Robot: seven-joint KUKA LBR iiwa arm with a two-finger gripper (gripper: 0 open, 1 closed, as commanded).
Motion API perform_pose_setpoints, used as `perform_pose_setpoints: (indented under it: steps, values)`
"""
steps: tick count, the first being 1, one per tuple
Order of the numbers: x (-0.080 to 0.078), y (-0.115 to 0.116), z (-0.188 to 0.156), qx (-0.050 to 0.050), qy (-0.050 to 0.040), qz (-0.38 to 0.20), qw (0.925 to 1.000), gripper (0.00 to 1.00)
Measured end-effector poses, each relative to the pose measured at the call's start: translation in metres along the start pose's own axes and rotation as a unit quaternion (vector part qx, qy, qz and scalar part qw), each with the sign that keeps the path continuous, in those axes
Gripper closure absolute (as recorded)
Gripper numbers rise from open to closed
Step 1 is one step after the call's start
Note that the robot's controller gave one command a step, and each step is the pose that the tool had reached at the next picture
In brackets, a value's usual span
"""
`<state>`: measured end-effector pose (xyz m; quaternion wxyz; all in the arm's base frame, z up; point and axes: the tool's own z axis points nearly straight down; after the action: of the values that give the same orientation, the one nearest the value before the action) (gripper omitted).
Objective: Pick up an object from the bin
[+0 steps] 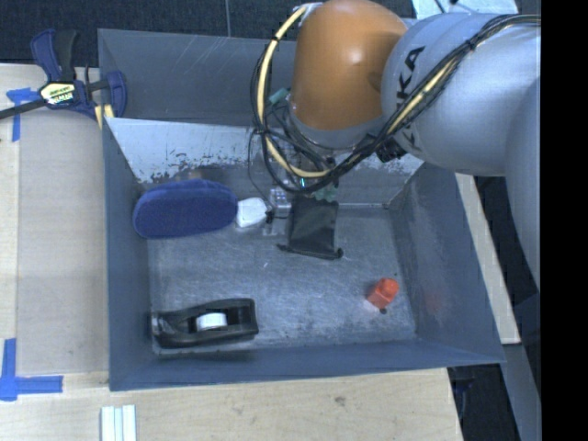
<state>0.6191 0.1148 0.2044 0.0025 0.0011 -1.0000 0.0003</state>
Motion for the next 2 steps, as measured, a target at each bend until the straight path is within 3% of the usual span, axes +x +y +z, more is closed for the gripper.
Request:
perform_pose_setpoints:
  steps: [1, 2]
  values:
    - [0.0287, 0.0618, 0.1191, 0.000, -0.0011, -0.046, 0.9989, 0.00]
    - [0.0237, 0.0598, 0.1117, -0.001, -0.0080, -0.043, 0.9991, 1.00]
